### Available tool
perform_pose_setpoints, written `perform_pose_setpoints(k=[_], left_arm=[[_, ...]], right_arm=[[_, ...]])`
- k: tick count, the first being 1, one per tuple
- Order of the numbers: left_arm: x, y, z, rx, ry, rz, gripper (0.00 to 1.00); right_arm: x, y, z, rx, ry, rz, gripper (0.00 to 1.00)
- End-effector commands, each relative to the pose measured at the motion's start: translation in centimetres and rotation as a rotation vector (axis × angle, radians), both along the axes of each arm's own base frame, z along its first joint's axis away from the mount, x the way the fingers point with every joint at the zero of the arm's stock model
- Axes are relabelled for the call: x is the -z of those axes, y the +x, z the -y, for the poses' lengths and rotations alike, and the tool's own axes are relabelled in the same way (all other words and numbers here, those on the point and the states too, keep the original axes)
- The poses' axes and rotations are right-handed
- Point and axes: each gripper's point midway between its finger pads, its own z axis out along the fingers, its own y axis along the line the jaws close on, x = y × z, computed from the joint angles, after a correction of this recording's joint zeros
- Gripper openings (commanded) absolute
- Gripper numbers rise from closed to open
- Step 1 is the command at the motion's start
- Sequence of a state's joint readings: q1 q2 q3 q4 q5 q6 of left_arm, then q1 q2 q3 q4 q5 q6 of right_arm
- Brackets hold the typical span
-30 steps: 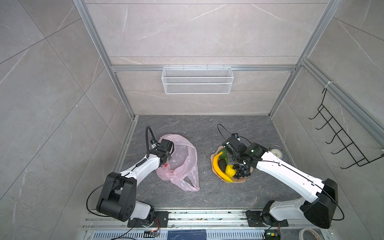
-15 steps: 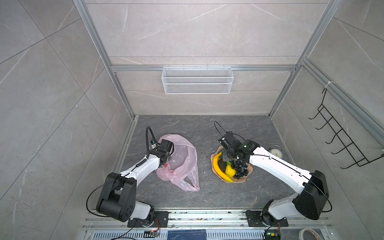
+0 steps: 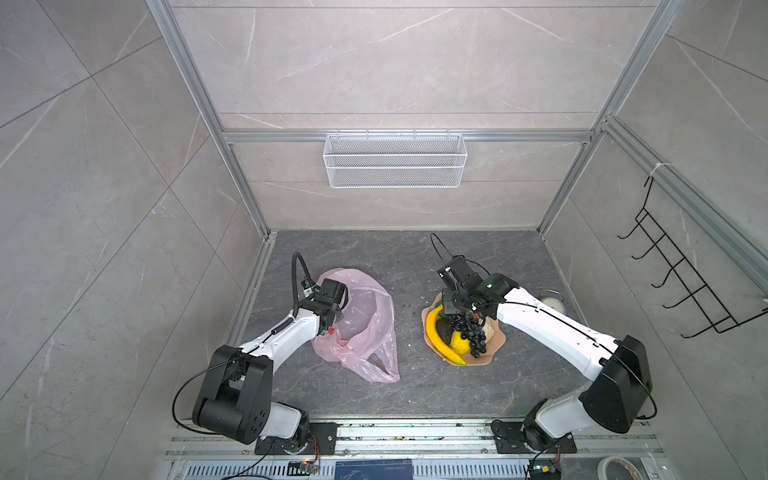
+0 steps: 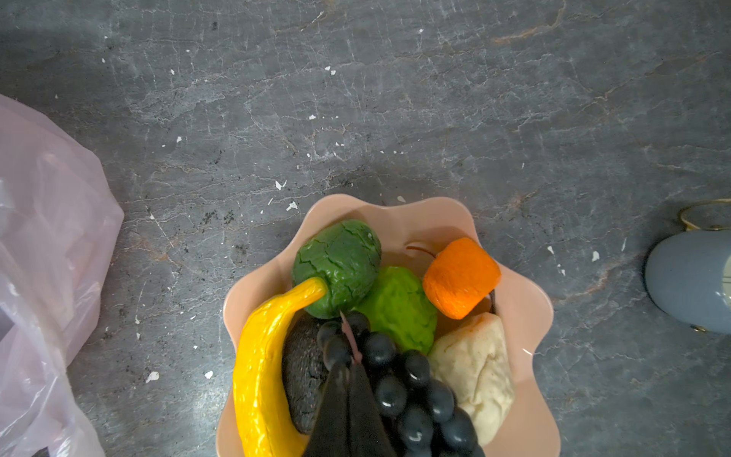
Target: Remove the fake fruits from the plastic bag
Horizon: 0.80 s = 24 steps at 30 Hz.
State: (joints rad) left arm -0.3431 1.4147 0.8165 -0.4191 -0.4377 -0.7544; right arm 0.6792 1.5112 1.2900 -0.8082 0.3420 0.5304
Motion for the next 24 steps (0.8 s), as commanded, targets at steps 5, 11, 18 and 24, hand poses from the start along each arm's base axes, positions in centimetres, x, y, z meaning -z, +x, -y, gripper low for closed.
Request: perform_pose_setpoints(k=[5,11,18,24], left_arm=[[-1.5,0.7,0.4,0.041,-0.011,0.045,0.00],[-2.1,1.8,1.8,0.102,-0.043,0.064,0.00],[-8.6,7.5,8.0,0.304,-0.167,0.175,0.00],[-14.1,13.8,18.1,0.711,-0.267,0.212,0.00]], right_arm=[[-1.1,-0.8,0.8,0.001,0.019,0.019,0.28],[-3.1,-1.7,1.5,-0.008,0.040,0.056,0.53],[-8.8,-4.6,4.1,0.014,0.117,0.162,0.68],[-11.0,-7.1,7.2,0.077,0.171,0.253,0.70]])
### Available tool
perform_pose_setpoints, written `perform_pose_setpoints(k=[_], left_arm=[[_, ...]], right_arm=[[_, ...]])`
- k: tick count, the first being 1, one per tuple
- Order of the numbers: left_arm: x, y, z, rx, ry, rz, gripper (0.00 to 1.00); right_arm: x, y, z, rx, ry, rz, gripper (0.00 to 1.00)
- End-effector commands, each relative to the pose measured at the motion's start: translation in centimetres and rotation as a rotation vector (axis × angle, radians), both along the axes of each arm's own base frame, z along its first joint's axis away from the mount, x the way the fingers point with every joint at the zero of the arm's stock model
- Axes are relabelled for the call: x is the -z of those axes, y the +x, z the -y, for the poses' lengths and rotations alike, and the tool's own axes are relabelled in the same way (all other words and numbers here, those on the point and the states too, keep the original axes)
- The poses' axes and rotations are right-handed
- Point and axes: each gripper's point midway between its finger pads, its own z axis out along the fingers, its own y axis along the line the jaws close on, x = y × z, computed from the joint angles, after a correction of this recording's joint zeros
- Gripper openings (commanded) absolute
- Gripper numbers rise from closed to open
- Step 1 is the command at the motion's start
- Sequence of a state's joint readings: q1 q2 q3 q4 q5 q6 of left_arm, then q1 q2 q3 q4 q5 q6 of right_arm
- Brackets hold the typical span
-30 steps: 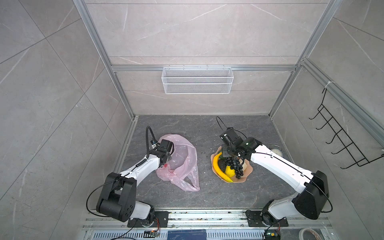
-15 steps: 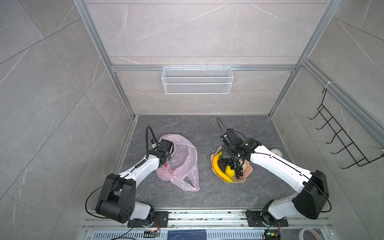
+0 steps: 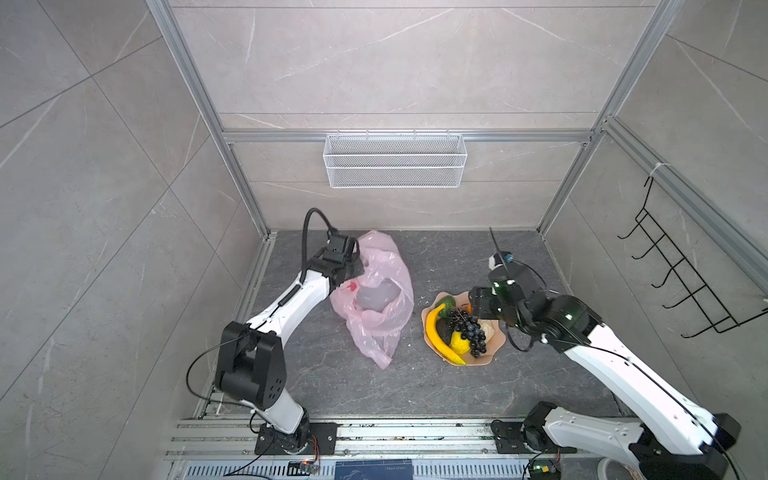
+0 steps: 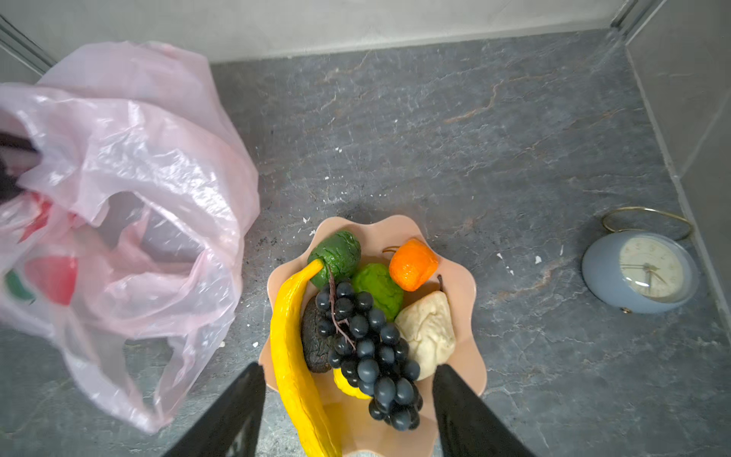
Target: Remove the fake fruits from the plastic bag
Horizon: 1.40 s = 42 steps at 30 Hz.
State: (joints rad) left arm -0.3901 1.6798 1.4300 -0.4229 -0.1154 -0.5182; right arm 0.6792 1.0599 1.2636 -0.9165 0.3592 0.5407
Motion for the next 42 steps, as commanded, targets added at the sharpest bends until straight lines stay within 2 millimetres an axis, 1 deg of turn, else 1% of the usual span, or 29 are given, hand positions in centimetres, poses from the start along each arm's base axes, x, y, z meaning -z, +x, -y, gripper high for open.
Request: perform_pose_setpoints(k=[1,2,6,9,10,12,14,16,17,18,20,22,23,25,26,27,28,29,32,35,37,38,40,42], left_arm=[[-1.6,2.2,6.7,0.327,-0.006,0.007,0.00],[-2.9,3.1,7.9,0.378,0.013,0.033,0.00],[-4.9,6.3,12.2,0.526,0.023,0.089,0.00],[-5.7,8.2,14.3,0.571,0.013,0.122,0.00],[-4.9,8.6,15.2,0.592,0.002,0.119,0.00],[-4.8,9.1,16.8,0.626,-0.006,0.151,0.02],[-4.1,9.5,17.8,0.638,0.009,0.184,0.06],[-3.0,10.4,18.2,0.611,0.039,0.208,0.14],[-2.3,10.8,18.1,0.590,0.057,0.212,0.17],[-1.7,11.4,17.8,0.551,0.086,0.214,0.23],[-1.3,12.3,16.9,0.478,0.142,0.219,0.39],[-1.8,12.6,16.0,0.421,0.201,0.233,0.56],[-2.2,12.4,15.9,0.411,0.227,0.242,0.62],[-3.4,11.8,16.0,0.414,0.261,0.272,0.70],[-4.1,11.4,16.0,0.415,0.278,0.289,0.76],[-4.1,11.2,15.9,0.411,0.297,0.295,0.81],[-5.8,10.7,15.5,0.397,0.300,0.321,0.85],[-6.3,10.3,15.3,0.389,0.304,0.325,0.88],[-7.8,9.3,14.1,0.353,0.297,0.317,0.93],[-9.0,7.9,12.5,0.294,0.288,0.275,0.94],[-9.3,6.4,11.2,0.252,0.268,0.226,0.94],[-8.7,5.4,10.7,0.238,0.260,0.185,0.94],[-8.0,2.7,9.4,0.198,0.221,0.115,0.93],[-6.4,-0.4,8.7,0.177,0.192,0.055,0.93]], right_arm=[[0.5,-1.6,2.5,0.073,-0.008,0.002,0.71],[0.6,-2.0,3.1,0.088,0.000,0.012,0.71],[1.5,-3.4,5.0,0.155,0.030,0.038,0.74],[2.5,-4.2,6.0,0.197,0.047,0.032,0.76],[2.8,-4.4,6.2,0.203,0.053,0.030,0.77],[3.5,-4.8,6.4,0.213,0.069,0.027,0.77],[3.9,-5.0,6.5,0.219,0.077,0.021,0.77],[4.3,-5.1,6.6,0.221,0.078,0.015,0.78],[4.5,-5.1,6.5,0.218,0.078,0.009,0.78],[4.6,-5.2,6.4,0.217,0.077,0.004,0.78],[4.8,-5.2,6.3,0.212,0.079,-0.008,0.78],[4.9,-5.3,6.2,0.207,0.080,-0.014,0.78],[5.0,-5.4,6.2,0.206,0.082,-0.014,0.78],[5.0,-5.4,6.3,0.205,0.079,-0.014,0.78],[5.1,-5.4,6.3,0.205,0.080,-0.013,0.78],[5.1,-5.4,6.3,0.205,0.081,-0.011,0.78],[5.1,-5.4,6.3,0.204,0.082,-0.010,0.78],[5.1,-5.4,6.3,0.202,0.082,-0.009,0.78],[5.3,-5.4,6.2,0.202,0.084,-0.011,0.79],[5.2,-5.5,6.3,0.199,0.083,-0.006,0.78],[5.0,-5.5,6.5,0.203,0.079,0.004,0.79],[4.9,-5.6,6.7,0.205,0.078,0.012,0.79],[4.8,-5.7,7.2,0.216,0.066,0.021,0.79],[4.8,-5.8,7.4,0.218,0.062,0.033,0.79]])
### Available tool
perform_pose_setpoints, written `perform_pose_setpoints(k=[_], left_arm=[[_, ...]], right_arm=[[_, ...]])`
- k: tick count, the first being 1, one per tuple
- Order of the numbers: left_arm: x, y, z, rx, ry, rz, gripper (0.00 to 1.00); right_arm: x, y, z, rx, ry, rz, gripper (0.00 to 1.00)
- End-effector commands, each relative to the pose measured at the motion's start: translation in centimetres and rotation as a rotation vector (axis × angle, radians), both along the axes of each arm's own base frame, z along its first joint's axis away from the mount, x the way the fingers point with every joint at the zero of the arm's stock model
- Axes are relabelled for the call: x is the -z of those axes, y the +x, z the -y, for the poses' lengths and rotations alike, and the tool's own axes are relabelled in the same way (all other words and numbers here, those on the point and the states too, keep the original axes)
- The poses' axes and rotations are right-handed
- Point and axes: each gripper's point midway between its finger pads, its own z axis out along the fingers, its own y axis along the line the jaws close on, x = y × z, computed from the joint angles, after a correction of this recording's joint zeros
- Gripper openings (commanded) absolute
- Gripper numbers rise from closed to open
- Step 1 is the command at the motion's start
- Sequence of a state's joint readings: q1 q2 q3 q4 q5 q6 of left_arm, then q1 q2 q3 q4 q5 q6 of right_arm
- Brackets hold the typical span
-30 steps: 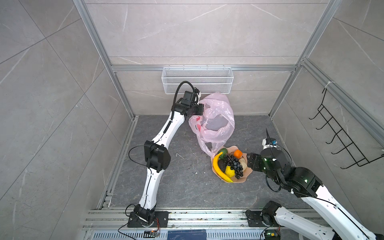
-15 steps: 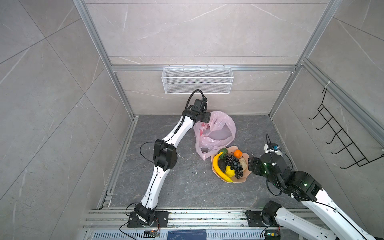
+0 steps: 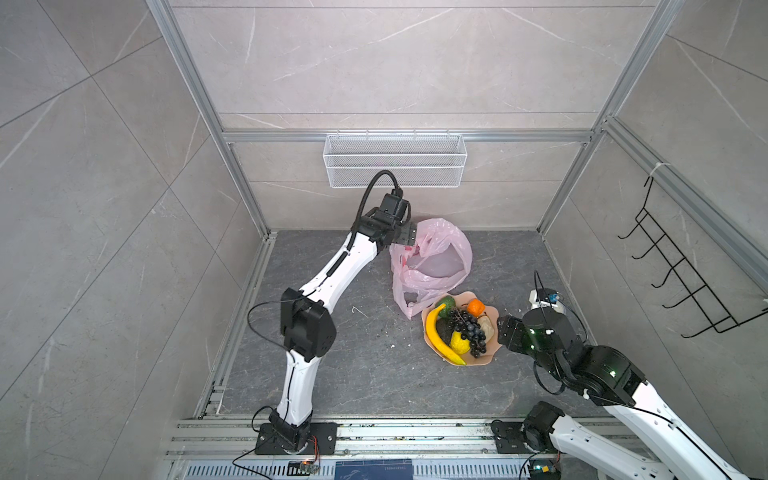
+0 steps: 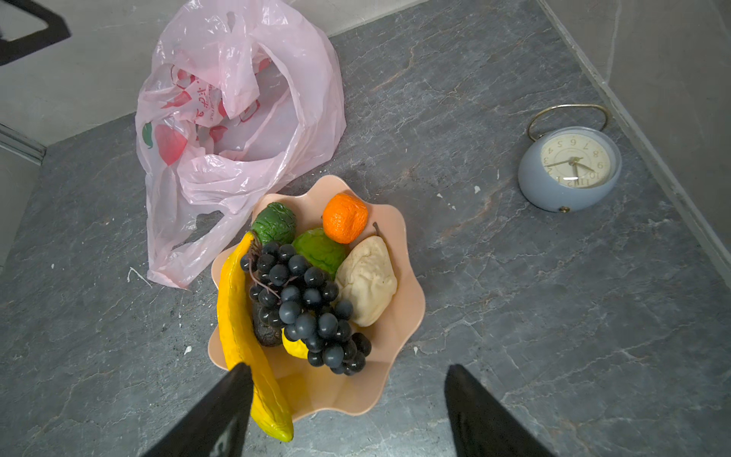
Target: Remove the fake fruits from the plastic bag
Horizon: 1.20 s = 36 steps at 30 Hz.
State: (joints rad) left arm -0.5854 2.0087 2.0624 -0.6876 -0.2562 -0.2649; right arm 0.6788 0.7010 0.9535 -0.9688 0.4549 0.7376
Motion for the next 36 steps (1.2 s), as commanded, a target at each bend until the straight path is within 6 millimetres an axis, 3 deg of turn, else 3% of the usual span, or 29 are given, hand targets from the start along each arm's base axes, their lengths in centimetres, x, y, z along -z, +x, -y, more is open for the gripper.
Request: perform_pose_setpoints(k=[1,4,8,13,16,20,23,26,36], left_arm=[[0.4,-5.7,-2.0,-0.096,-0.067,-0.096,0.92],[2.6,-10.7,-1.6,-0.104,-0.145,-0.180,0.90],[6.8,-16.6,0.7,-0.079,-0.223,-0.292,0.83],[11.7,-21.7,3.2,-0.108,-0.293,-0.413,0.67],[13.8,-23.8,5.1,-0.093,-0.330,-0.456,0.62],[15.7,-24.8,6.7,-0.077,-0.338,-0.487,0.50],[16.3,-24.9,7.5,-0.070,-0.363,-0.480,0.47],[17.2,-25.1,7.9,-0.075,-0.359,-0.503,0.45],[18.7,-25.3,8.7,-0.084,-0.343,-0.546,0.25]], right_arm=[[0.4,-0.3,1.1,0.021,-0.035,0.018,0.79],[1.1,-0.2,1.5,0.032,-0.039,0.046,0.80],[2.0,-0.2,1.5,0.037,-0.023,0.064,0.80],[2.5,-0.3,1.4,0.037,-0.014,0.056,0.80],[2.6,-0.4,1.4,0.033,-0.015,0.052,0.80],[2.9,-0.4,1.3,0.028,-0.008,0.048,0.80],[3.0,-0.5,1.1,0.022,0.001,0.044,0.80],[3.2,-0.6,1.2,0.021,0.001,0.039,0.79],[3.2,-0.8,1.3,0.020,-0.004,0.039,0.79]])
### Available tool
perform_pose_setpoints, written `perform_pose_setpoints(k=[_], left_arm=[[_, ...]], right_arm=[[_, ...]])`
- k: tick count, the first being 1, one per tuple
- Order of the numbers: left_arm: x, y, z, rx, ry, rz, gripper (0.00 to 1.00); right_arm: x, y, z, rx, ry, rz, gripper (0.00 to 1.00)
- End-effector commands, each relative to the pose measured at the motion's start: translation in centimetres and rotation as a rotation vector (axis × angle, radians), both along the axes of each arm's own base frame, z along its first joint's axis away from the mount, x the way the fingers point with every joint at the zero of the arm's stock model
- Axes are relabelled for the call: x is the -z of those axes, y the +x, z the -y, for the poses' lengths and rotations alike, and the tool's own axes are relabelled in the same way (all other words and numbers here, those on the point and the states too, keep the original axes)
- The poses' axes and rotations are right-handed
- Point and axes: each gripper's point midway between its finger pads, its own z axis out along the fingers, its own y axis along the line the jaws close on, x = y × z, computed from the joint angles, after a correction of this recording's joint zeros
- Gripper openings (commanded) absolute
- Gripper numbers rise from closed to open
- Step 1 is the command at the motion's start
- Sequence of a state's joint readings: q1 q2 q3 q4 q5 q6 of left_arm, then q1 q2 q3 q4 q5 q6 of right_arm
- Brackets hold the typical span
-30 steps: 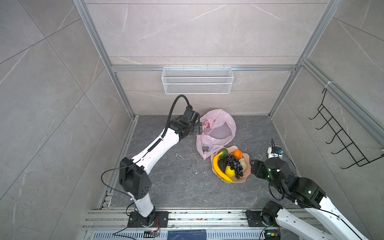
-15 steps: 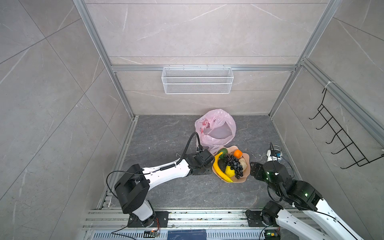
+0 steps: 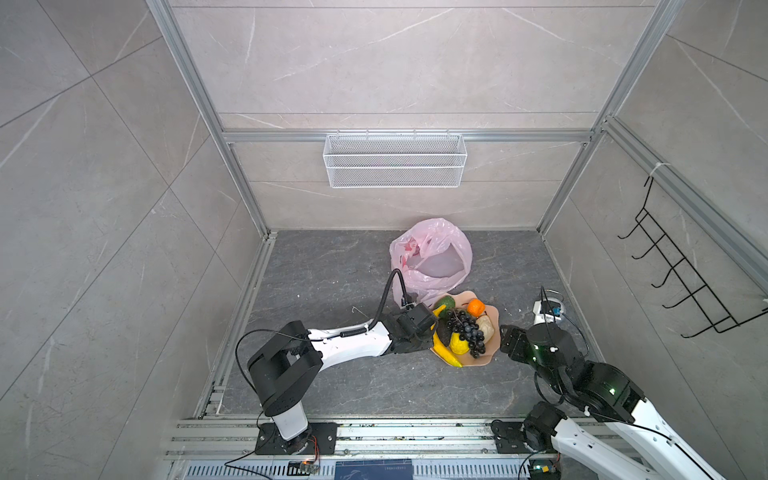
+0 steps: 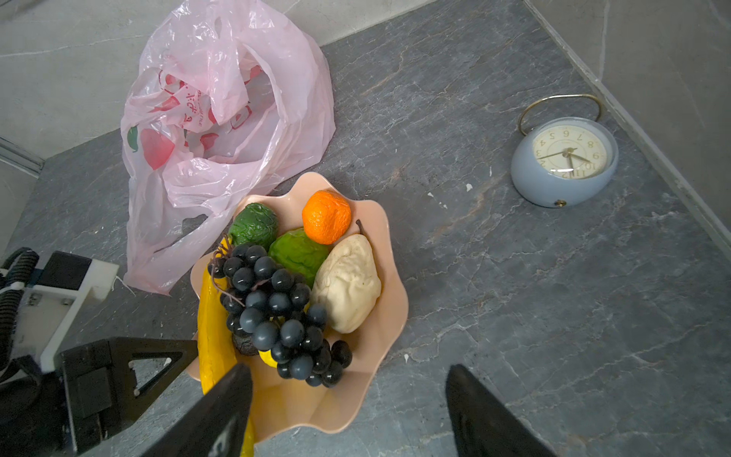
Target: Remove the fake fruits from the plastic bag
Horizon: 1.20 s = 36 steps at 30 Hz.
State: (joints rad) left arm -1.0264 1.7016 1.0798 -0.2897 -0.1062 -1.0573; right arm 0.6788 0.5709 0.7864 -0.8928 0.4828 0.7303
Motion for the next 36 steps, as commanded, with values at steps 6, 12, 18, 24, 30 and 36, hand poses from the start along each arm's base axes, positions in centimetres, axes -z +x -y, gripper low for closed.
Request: perform_pose_setpoints(k=[6,12,18,24,30,36], left_arm=[[-0.1,0.1,1.8,-0.003,-0.064,-0.023,0.25],[0.1,0.1,2.3,-0.004,-0.078,-0.035,0.16],[0.0,0.0,1.2,-0.040,-0.065,-0.032,0.04],[0.4,0.2,-1.3,-0.096,-0.048,-0.047,0.00],[1.2,-0.2,-4.6,-0.138,-0.041,-0.090,0.00],[1.7,-1.6,-10.2,-0.186,0.011,-0.120,0.00]], right_arm=[[0.5,-0.1,0.2,0.002,-0.015,-0.010,0.79],[0.5,-0.1,0.2,0.001,-0.016,-0.011,0.79],[0.6,-0.1,0.3,0.004,-0.028,-0.017,0.78],[0.5,0.0,0.3,0.007,-0.032,-0.019,0.78],[0.5,0.1,0.4,0.010,-0.044,-0.026,0.78],[0.6,0.2,0.4,0.016,-0.059,-0.033,0.78]])
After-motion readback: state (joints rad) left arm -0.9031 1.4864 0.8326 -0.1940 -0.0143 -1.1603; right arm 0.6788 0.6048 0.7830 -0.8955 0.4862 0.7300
